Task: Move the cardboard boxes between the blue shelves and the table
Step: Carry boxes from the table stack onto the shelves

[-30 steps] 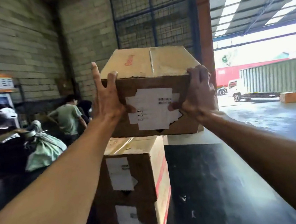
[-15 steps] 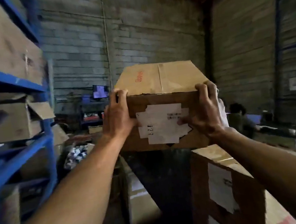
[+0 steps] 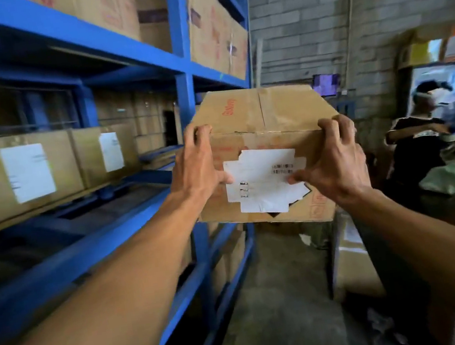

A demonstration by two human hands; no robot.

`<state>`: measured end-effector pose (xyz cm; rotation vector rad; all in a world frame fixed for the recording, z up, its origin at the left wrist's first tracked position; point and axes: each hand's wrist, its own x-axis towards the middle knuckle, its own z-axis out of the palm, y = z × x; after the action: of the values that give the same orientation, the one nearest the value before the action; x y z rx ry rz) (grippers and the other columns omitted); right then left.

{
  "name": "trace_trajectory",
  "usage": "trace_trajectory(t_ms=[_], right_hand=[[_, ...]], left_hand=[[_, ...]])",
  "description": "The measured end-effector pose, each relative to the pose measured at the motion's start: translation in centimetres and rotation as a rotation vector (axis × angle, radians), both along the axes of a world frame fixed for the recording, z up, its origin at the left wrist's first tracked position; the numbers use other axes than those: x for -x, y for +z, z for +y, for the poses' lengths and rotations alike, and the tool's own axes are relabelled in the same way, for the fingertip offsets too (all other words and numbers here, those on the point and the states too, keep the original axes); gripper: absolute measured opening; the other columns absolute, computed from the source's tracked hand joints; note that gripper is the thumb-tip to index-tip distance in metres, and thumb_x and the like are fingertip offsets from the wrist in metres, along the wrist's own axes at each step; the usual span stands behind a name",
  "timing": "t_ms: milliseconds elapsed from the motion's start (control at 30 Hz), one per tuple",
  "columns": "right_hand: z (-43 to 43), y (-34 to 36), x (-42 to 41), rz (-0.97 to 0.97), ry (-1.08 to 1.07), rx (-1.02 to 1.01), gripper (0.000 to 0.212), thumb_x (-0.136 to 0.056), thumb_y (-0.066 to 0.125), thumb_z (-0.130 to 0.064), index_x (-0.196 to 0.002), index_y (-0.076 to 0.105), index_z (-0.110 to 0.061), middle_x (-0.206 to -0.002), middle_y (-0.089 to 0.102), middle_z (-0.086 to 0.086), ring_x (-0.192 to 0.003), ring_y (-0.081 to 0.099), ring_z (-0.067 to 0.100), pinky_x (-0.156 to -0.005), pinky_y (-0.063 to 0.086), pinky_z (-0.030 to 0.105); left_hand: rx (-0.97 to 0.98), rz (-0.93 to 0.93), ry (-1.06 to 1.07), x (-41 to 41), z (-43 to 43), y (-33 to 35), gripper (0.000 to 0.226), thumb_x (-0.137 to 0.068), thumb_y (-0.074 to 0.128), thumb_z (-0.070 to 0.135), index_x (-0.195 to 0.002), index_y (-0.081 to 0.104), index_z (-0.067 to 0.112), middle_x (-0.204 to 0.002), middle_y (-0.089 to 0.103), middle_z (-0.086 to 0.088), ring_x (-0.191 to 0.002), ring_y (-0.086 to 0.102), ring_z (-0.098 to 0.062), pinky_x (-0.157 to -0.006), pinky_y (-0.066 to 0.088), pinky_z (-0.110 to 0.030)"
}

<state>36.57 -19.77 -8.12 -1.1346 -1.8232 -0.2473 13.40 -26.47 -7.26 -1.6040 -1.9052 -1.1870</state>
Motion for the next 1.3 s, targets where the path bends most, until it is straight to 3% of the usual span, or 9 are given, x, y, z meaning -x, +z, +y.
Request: trace_trajectory(t_ms=[200, 767, 1067, 1300], right_hand=[[-4.9, 0.1, 4.5, 0.019, 0.175, 0.035, 0.111, -0.046, 0.094, -0.048, -0.133, 0.030, -0.019, -0.145, 0.023, 0.001, -0.112, 0.049, 0.043, -0.090, 0.050, 0.055], [-17.4, -0.5, 18.9, 0.019, 0.739, 0.097, 0.114, -0.041, 0.093, -0.051, -0.132, 0.032, -0.018, -0.144, 0.025, 0.003, -0.120, 0.046, 0.038, -0.099, 0.041, 0.053], [-18.7, -1.8, 24.7, 0.009, 1.103, 0.126, 0.111, -0.042, 0.093, -0.050, -0.131, 0.033, -0.020, -0.144, 0.027, 0.003, -0.124, 0.043, 0.033, -0.100, 0.045, 0.053], [-19.0, -3.1, 26.4, -0.010, 1.253, 0.077, 0.107, -0.044, 0.094, -0.046, -0.129, 0.034, -0.021, -0.140, 0.028, 0.001, -0.120, 0.045, 0.029, -0.093, 0.050, 0.046]], left_hand=[[0.033, 0.008, 0.154, 3.1, -9.0, 0.9, 0.110, -0.047, 0.095, 0.033, -0.138, 0.035, 0.021, -0.148, 0.027, 0.004, -0.116, 0.053, -0.034, -0.091, 0.049, -0.050], [0.078, 0.014, 0.672, 8.2, -31.6, 1.0, 0.107, -0.050, 0.095, 0.030, -0.137, 0.034, 0.017, -0.148, 0.029, -0.005, -0.123, 0.046, -0.037, -0.098, 0.045, -0.051], [0.120, 0.028, 1.004, 7.1, -36.3, -0.4, 0.112, -0.040, 0.097, 0.032, -0.133, 0.036, 0.014, -0.144, 0.028, -0.004, -0.114, 0.052, -0.042, -0.090, 0.047, -0.053], [0.140, -0.036, 1.155, 5.0, -37.0, -2.0, 0.111, -0.041, 0.097, 0.032, -0.131, 0.035, 0.013, -0.145, 0.025, -0.005, -0.115, 0.050, -0.044, -0.093, 0.046, -0.054]])
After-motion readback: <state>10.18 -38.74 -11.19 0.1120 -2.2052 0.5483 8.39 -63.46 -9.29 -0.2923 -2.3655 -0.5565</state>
